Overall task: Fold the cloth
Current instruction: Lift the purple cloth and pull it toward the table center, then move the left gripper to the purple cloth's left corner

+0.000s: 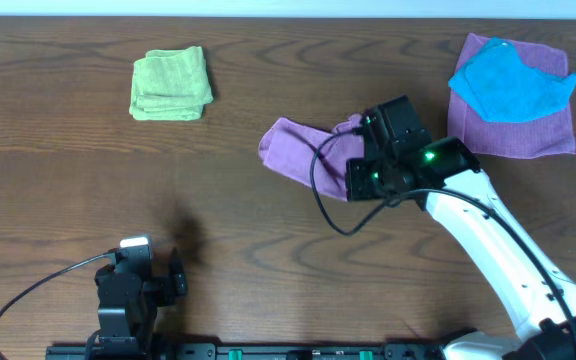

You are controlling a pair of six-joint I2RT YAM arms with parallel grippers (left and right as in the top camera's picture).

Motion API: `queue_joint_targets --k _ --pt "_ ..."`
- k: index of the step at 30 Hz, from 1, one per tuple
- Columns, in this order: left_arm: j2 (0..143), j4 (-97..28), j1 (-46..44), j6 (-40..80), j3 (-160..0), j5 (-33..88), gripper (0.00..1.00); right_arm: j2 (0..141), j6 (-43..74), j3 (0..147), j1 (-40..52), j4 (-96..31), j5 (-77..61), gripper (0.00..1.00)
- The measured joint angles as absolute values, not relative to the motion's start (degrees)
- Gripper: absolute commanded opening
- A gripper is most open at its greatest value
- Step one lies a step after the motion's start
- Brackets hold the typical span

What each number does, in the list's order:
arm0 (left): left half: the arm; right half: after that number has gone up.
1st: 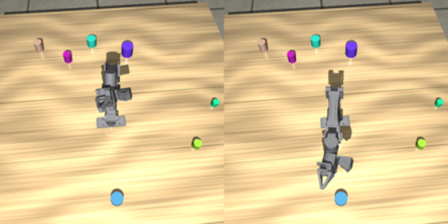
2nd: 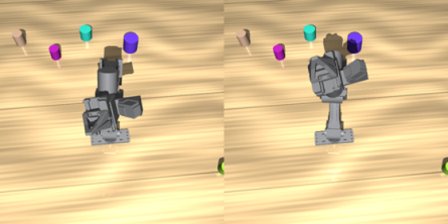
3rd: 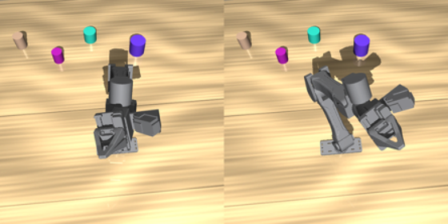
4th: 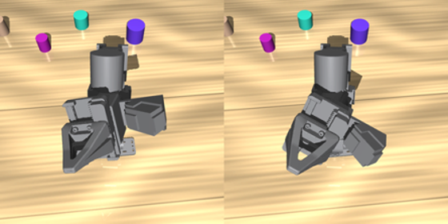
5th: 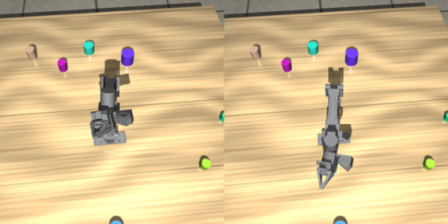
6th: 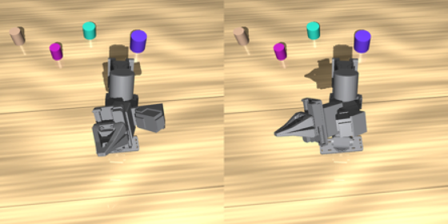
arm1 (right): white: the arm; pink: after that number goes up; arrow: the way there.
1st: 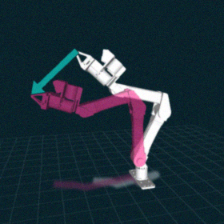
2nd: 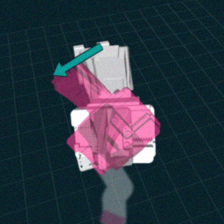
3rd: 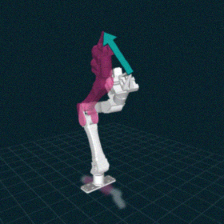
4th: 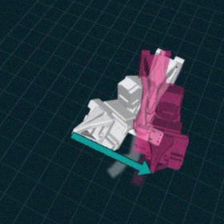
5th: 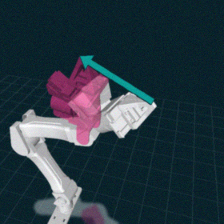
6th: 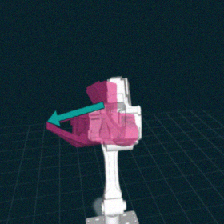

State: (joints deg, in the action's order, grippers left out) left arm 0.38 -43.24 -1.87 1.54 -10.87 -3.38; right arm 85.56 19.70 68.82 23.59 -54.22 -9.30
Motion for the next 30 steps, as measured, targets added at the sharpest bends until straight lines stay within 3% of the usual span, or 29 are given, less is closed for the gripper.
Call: queue_joint_targets --k 5,6,7,8,10,12,30 --pt "0.4 -43.2 -1.9 1.5 -10.9 -3.4 0.95 85.6 19.3 68.7 23.6 -59.4 -9.3 0.01" --pt "0.4 -43.2 -1.9 1.5 -10.9 -3.4 0.95 85.6 19.2 68.6 23.6 -59.6 -9.3 0.06" --pt "0.4 -43.2 -1.9 1.5 -10.9 -3.4 0.95 85.6 19.2 68.3 23.6 -60.1 -9.3 0.26" --pt "0.4 -43.2 -1.9 1.5 -10.9 -3.4 0.95 85.6 19.2 67.9 23.6 -60.6 -9.2 0.56" --pt "0.4 -43.2 -1.9 1.5 -10.9 -3.4 0.95 85.6 18.9 66.3 23.6 -60.8 -9.2 0.80" --pt "0.4 -43.2 -1.9 1.5 -10.9 -3.4 0.95 85.6 18.8 64.4 23.6 -60.5 -9.0 0.91" --pt "0.4 -43.2 -1.9 1.5 -10.9 -3.4 0.95 85.6 17.3 62.4 23.6 -56.4 -12.1 0.96"
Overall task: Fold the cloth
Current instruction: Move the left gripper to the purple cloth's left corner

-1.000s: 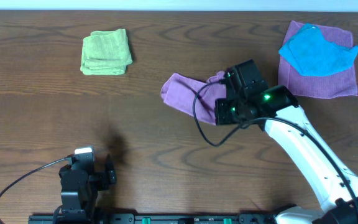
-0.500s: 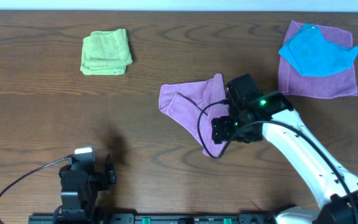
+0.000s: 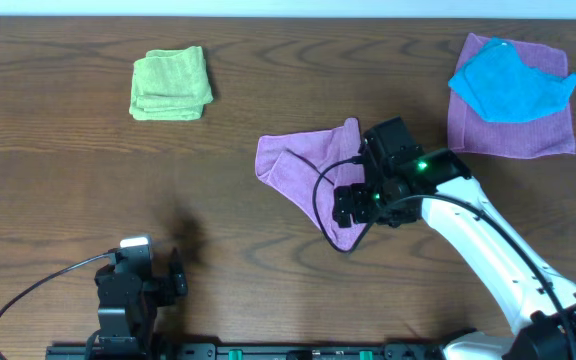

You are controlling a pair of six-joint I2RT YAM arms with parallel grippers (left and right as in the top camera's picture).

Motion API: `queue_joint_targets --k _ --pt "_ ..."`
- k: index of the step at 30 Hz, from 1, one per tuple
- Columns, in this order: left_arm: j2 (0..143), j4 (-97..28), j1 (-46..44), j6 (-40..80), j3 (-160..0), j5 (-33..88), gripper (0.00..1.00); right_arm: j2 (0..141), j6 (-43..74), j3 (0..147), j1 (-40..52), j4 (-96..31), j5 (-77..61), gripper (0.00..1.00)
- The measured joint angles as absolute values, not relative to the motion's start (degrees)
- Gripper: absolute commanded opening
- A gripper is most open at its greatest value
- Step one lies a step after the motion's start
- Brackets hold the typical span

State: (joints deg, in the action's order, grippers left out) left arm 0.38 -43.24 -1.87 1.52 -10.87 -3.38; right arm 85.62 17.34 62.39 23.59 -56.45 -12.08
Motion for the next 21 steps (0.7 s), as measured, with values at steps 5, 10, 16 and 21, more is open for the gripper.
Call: queue_joint_targets --k 5,10,16,21 --pt "0.4 -43.2 -1.9 1.5 -10.9 -3.4 0.95 85.6 13.0 62.4 23.6 -57.4 -11.4 0.99" --pt "0.4 -43.2 -1.9 1.5 -10.9 -3.4 0.95 85.6 11.5 62.4 23.6 -57.6 -10.5 0.99" --pt "0.4 -42.2 -1.9 3.8 -10.7 -1.8 0.95 85.6 11.0 62.4 23.6 -57.2 -10.4 0.99" --pt "0.4 -33.8 -1.9 15.4 -10.3 10.7 0.95 85.6 11.0 62.4 23.6 -57.2 -10.4 0.99"
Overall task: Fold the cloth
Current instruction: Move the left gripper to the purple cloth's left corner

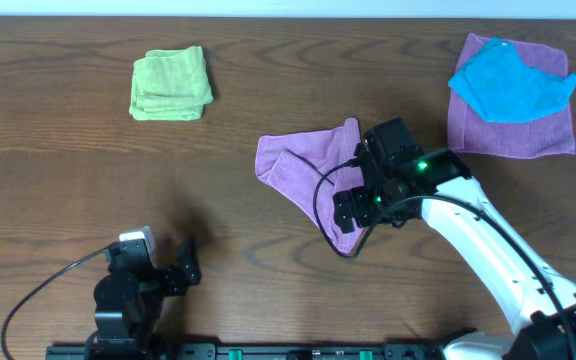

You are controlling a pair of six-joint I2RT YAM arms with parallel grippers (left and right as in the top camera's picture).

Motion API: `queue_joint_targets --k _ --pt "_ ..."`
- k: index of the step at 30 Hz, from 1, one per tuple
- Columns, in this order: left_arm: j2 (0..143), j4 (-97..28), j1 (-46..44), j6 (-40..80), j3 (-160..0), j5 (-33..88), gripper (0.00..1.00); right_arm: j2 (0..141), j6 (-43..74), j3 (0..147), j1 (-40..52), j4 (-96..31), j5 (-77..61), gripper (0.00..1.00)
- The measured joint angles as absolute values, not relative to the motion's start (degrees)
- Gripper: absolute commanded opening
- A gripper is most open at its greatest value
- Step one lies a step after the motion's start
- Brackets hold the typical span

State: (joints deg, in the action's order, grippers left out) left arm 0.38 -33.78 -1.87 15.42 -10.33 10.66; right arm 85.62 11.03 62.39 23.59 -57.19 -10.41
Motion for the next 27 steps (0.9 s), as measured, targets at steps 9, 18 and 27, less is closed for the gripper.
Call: queue_joint_targets --k 9,18,27 --pt "0.4 -37.1 -1.9 23.1 -10.3 18.6 0.95 85.6 11.0 62.4 23.6 -58.0 -10.7 0.99" --pt "0.4 -27.2 -1.9 28.5 -10.3 21.5 0.98 85.6 11.0 62.4 23.6 -61.5 -12.0 0.99" --pt "7.7 -32.9 -1.9 26.9 -18.1 27.4 0.96 85.6 11.0 62.3 23.6 -63.1 -12.0 0.99"
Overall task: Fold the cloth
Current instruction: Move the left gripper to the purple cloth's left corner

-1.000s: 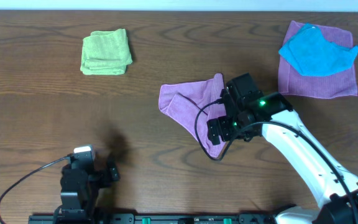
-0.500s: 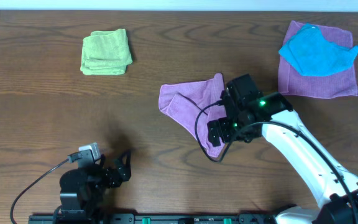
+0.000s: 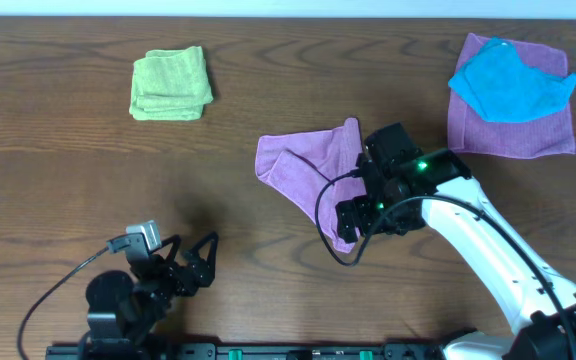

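Note:
The purple cloth point(image 3: 303, 165) lies spread in the table's middle, with a small fold at its left edge and its near corner running to a point. My right gripper point(image 3: 356, 218) hangs just over that near corner's right side; it looks open, and the cloth lies flat beneath it. My left gripper point(image 3: 198, 262) is open near the front left edge, pointing right and holding nothing.
A folded green cloth point(image 3: 171, 85) sits at the back left. A blue cloth point(image 3: 508, 80) lies on another purple cloth point(image 3: 528, 130) at the back right. The right arm's black cable point(image 3: 326, 215) loops over the cloth's near part.
My left arm has swung its gripper further right and toward the table's middle. The right gripper has shifted slightly right off the cloth's near corner. The cloth has not moved.
At first the right gripper held the purple cloth bunched up at the centre. A second later the cloth lay spread out, with the gripper at its near corner. Then the left arm began turning from its rest pose, and now its gripper points right.

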You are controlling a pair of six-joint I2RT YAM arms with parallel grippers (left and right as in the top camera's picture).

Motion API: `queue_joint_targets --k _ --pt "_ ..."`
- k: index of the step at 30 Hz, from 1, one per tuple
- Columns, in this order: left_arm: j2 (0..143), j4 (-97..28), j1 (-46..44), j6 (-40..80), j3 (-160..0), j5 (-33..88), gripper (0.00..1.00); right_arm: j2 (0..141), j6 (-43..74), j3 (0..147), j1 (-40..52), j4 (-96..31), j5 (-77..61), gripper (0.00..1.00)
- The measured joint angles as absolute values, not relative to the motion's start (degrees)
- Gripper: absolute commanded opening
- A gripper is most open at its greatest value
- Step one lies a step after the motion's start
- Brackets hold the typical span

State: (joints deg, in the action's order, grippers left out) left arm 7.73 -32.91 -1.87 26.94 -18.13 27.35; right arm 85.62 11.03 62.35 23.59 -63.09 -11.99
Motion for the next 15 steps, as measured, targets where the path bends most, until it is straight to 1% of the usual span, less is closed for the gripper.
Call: queue_joint_targets --k 2,8,11,15 --pt "12.6 -37.1 -1.9 24.7 -24.0 27.6 0.96 85.6 11.0 62.3 23.6 -63.0 -12.0 0.99" --pt "36.6 -52.7 -2.5 16.8 -45.6 28.3 0.96 85.6 11.0 62.2 23.6 -62.5 -12.1 0.99" --pt "51.3 -60.1 -5.7 13.0 -54.7 28.5 0.95 85.6 11.0 62.2 23.6 -61.8 -12.0 0.99" --pt "66.6 -63.2 -10.9 8.8 -62.6 28.9 0.95 85.6 11.8 62.2 23.6 -59.3 -12.0 0.99"
